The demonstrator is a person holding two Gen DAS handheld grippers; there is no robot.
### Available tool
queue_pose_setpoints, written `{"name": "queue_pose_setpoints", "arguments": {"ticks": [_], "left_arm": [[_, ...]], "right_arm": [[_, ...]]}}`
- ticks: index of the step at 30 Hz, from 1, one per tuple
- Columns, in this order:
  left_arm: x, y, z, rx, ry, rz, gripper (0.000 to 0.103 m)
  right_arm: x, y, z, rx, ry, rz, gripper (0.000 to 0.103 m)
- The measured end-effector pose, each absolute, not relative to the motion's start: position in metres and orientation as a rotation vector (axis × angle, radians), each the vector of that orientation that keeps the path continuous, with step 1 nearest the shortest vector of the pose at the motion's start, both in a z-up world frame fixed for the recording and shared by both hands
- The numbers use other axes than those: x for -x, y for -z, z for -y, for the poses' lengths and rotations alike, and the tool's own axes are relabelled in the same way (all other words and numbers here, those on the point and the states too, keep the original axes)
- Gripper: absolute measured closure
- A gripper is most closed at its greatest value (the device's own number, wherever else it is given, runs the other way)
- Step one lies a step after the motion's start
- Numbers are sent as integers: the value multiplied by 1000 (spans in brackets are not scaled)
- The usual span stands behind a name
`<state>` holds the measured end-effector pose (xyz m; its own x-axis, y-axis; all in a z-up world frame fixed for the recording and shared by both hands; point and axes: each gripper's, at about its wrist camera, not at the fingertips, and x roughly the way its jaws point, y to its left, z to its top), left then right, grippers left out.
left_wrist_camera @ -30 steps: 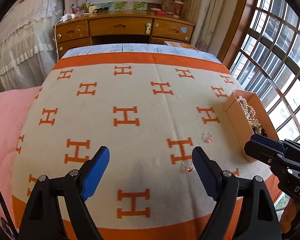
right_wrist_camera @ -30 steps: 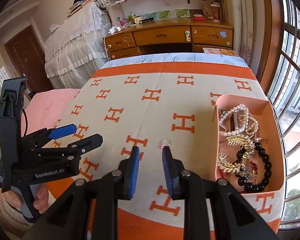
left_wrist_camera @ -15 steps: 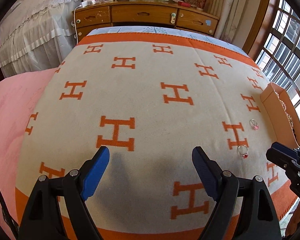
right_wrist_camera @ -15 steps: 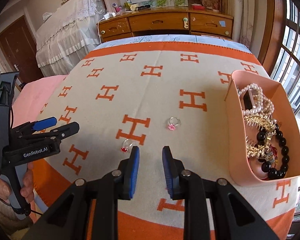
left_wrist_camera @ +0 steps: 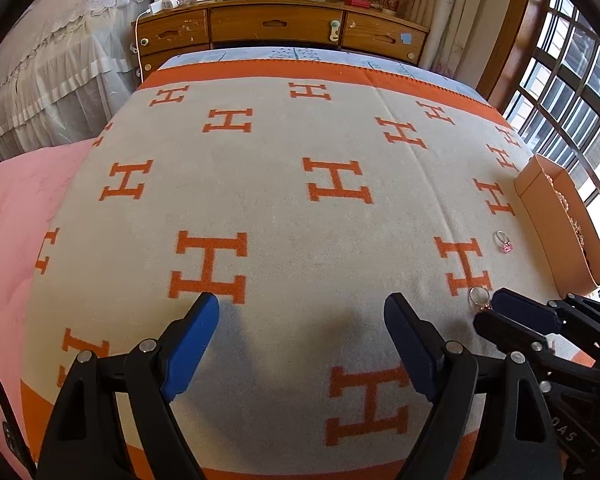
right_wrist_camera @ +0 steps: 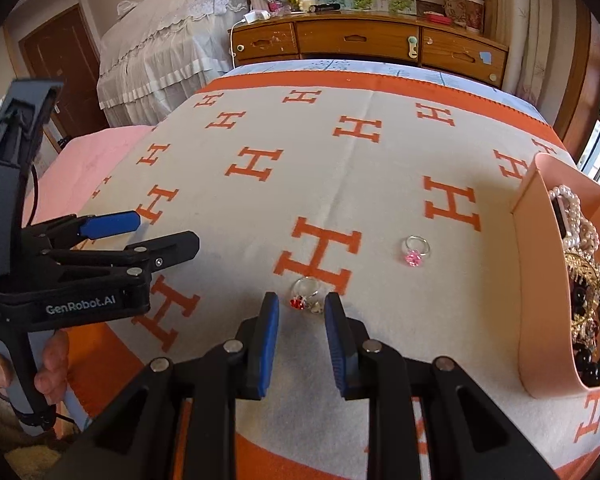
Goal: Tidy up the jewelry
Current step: 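Grasp the red-stone ring with the right tool, then grasp the pink-stone ring with the left tool while the right tool lifts its ring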
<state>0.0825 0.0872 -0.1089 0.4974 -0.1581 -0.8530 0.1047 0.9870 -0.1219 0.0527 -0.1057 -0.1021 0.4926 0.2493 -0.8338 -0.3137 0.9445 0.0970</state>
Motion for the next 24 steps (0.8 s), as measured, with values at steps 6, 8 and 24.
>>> {"name": "queue_pose_setpoints", "arguments": {"ticks": [6,8,24], "left_arm": [[-85,95,-74,52,197,-1017,20],[-86,91,-65,47,222,-1012,20],[-107,96,68,-79,418,-1053,20]], "right_arm": [[-45,104,99,178,-323,-948,95],[-42,103,104,173,-327,-945,96],[-13,33,233,-80,-155,-719,96]]}}
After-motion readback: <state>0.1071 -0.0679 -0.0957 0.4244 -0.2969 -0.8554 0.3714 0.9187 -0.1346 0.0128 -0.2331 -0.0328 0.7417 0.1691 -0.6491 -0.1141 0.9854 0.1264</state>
